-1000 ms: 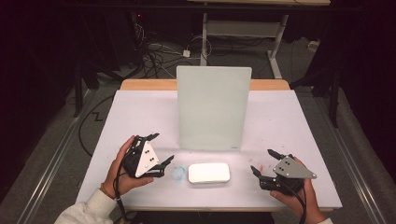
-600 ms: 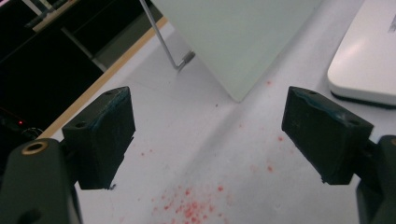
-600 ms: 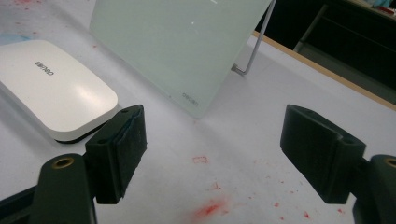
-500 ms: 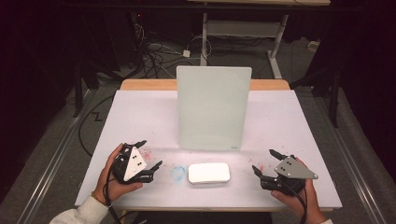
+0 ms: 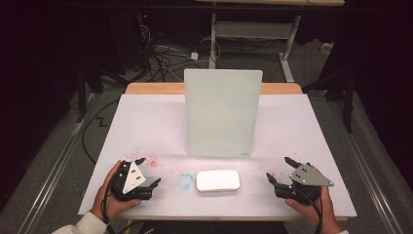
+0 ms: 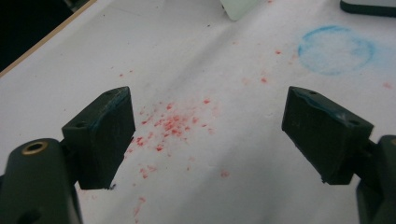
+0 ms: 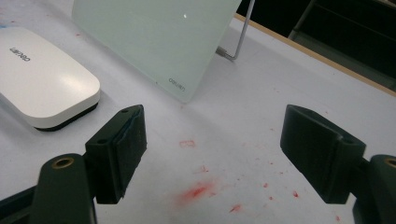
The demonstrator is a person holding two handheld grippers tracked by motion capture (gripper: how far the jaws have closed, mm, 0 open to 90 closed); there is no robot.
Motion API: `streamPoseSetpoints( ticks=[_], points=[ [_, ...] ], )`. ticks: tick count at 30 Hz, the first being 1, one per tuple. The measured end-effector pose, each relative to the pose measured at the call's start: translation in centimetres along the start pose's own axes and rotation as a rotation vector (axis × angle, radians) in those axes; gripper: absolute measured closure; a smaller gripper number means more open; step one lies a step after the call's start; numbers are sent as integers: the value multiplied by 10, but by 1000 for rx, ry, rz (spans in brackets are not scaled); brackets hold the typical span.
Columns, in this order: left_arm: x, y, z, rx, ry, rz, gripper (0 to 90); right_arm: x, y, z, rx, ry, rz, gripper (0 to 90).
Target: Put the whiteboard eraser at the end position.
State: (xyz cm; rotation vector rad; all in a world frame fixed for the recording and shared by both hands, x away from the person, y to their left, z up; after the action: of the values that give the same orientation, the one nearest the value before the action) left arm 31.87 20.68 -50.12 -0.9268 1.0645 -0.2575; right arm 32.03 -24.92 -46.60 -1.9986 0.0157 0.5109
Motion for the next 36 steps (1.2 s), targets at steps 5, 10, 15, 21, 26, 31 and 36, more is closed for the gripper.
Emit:
streamPoseSetpoints(
  ticks=[5, 10, 15, 21, 26, 31, 36],
  points=[
    [1, -4, -3, 23, 0, -6, 167, -1, 0, 1, -5, -1, 1, 233],
    [-1, -2, -3, 19, 5, -15, 162, -3, -1, 4, -13, -2, 1, 233],
    [-4, -3, -2, 27, -1, -18, 161, -5, -4, 6, -20, 1, -7, 233],
    [-3, -3, 0, 20, 0, -19, 161, -2, -2, 8, -23, -9, 1, 233],
    [-3, -5, 1, 10, 2, -30, 161, -3, -2, 6, -19, -6, 4, 233],
    [-3, -6, 3, 3, -1, -41, 161, -3, -3, 7, -17, -3, 0, 233],
    [-2, -5, 6, -7, 4, -37, 162, 2, -3, 6, -10, -8, 9, 233]
  ],
)
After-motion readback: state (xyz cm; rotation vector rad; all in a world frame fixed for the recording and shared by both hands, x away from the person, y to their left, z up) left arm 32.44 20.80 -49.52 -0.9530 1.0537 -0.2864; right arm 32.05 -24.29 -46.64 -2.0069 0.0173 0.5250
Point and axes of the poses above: each handheld gripper's, and its own axes: x roughly forward along the jaws, y roughly out of its underside, z roughly to its left, the point moved 4 cm from there along x, roughly forward along the jaws, and after that the axes turned 15 degrees about y, right-handed, at the moved point
